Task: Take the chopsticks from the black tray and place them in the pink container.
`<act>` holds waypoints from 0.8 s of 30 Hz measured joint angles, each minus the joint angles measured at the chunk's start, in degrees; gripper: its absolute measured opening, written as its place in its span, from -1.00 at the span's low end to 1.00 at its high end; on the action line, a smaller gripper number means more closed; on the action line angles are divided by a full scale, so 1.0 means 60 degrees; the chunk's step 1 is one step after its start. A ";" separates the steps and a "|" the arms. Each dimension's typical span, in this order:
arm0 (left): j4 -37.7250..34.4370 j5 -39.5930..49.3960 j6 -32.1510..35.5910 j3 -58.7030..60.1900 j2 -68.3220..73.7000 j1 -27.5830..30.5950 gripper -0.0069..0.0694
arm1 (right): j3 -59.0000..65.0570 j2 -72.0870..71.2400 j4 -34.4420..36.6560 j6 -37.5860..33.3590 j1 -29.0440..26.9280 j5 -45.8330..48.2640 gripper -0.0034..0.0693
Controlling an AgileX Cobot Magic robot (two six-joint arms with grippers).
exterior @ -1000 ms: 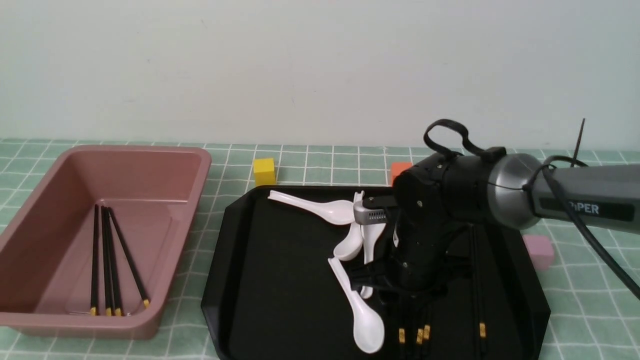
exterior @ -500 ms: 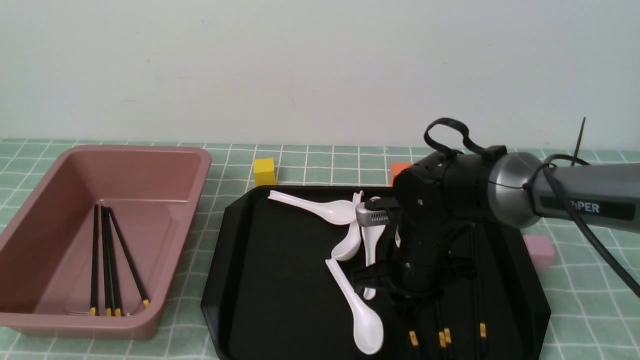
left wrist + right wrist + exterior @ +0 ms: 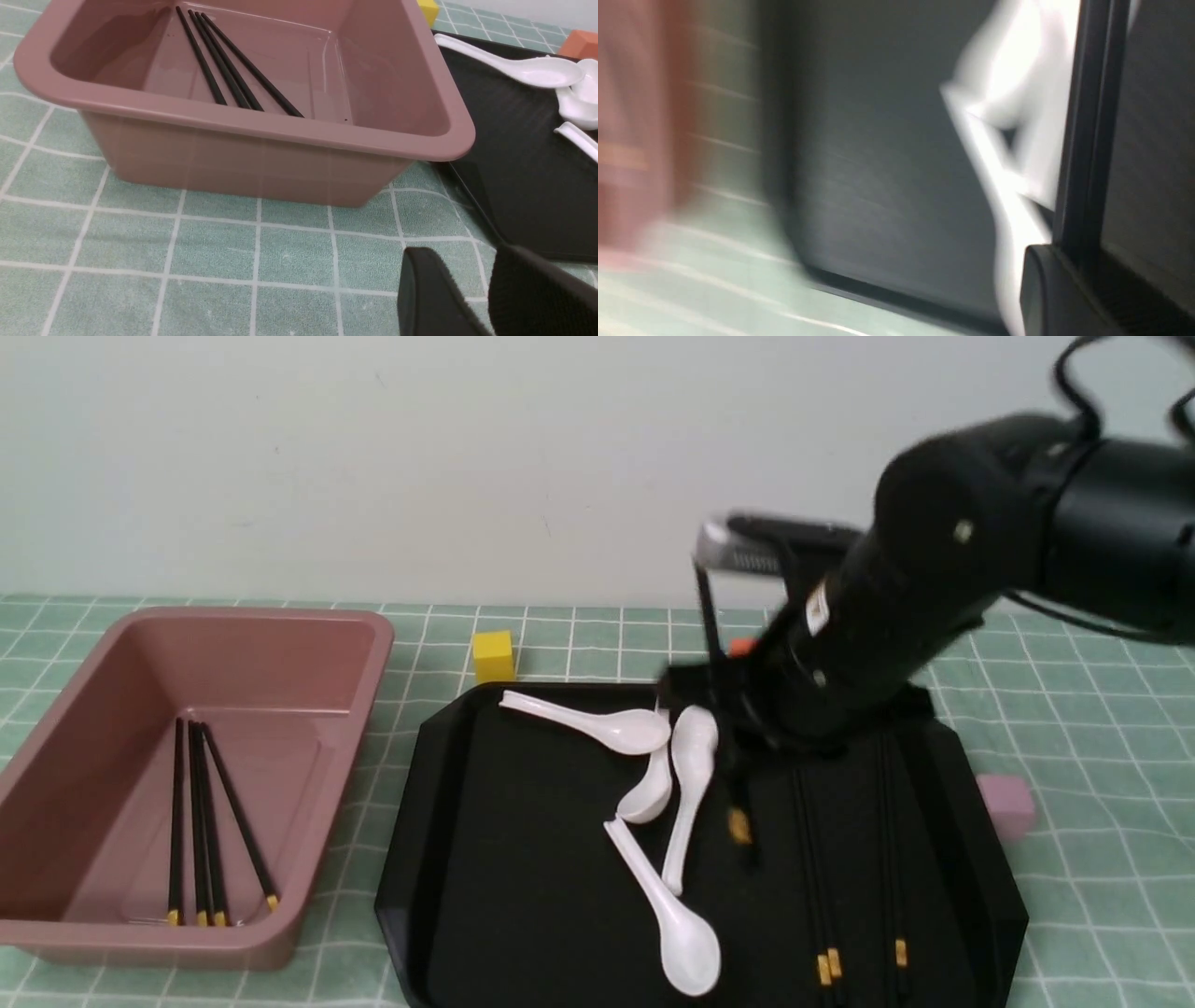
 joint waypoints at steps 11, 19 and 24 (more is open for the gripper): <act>0.0000 0.0000 0.0000 0.0000 0.0000 0.0000 -0.25 | -0.1789 0.2288 0.6730 -0.6101 0.2069 -0.4794 -0.57; 0.0007 0.0000 0.0000 0.0000 0.0000 0.0000 -0.25 | -0.2415 0.4468 1.1317 -1.0255 0.3147 -0.7308 -0.57; 0.0007 0.0000 0.0000 0.0000 0.0000 0.0000 -0.25 | -0.2721 0.5205 1.3325 -1.2350 0.3432 -0.7766 -0.54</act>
